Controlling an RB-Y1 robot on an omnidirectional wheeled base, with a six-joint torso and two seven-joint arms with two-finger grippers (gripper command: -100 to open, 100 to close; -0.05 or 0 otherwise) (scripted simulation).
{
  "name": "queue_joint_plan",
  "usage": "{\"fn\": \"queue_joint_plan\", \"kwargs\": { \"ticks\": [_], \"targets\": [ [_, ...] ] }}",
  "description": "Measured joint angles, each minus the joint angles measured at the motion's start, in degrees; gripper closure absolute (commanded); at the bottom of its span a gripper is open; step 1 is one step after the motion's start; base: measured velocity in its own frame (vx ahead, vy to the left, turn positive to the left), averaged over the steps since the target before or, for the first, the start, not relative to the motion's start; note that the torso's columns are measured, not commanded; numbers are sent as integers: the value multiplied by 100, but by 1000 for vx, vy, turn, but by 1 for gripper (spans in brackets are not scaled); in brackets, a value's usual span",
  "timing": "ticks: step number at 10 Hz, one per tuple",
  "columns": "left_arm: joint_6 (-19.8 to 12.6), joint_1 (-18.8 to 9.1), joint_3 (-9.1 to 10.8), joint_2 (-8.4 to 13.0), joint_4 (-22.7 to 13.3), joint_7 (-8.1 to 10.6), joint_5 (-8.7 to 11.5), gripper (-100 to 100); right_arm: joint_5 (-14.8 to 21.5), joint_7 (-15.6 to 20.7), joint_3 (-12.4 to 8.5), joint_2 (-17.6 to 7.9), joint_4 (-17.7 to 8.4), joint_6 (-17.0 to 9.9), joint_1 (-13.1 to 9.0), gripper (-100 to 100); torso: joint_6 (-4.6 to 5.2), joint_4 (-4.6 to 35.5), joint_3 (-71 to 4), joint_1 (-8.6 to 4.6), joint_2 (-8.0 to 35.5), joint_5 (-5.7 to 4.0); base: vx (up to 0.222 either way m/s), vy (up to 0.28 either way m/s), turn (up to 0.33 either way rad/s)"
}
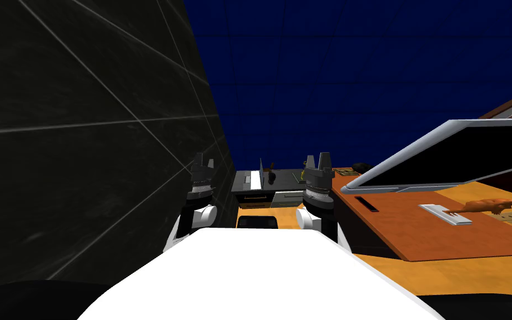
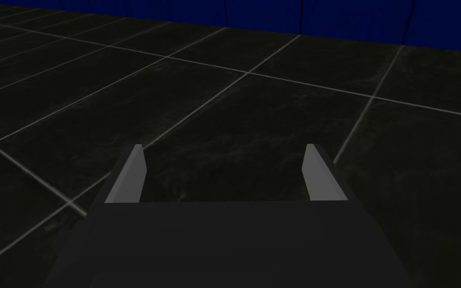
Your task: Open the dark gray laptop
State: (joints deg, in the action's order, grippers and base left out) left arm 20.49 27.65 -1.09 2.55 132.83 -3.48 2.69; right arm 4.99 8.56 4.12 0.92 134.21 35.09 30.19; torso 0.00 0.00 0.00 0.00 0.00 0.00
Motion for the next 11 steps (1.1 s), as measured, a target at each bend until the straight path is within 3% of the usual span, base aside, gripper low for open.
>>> {"fn": "queue_joint_plan", "kwargs": {
  "ticks": [2,9,10,11],
  "targets": [
    [0,0,0,0,0,0,0,0,0,0,0,0,0,0,0,0,0,600,-1200,0,597,0,0,0,0],
    [1,0,0,0,2,0,0,0,0,0,0,0,2,1,0,0,0,3537,-7073,0,3539,0,0,0,0],
    [1,0,0,0,2,0,0,-100,0,0,0,0,2,1,0,0,0,3960,-7919,0,3962,0,19,-39,11],
    [-19,5,10,102,-20,-16,-17,-100,0,0,0,0,0,0,0,0,0,4148,-8316,-11,4151,-3,30,-104,27]
  ]
}}
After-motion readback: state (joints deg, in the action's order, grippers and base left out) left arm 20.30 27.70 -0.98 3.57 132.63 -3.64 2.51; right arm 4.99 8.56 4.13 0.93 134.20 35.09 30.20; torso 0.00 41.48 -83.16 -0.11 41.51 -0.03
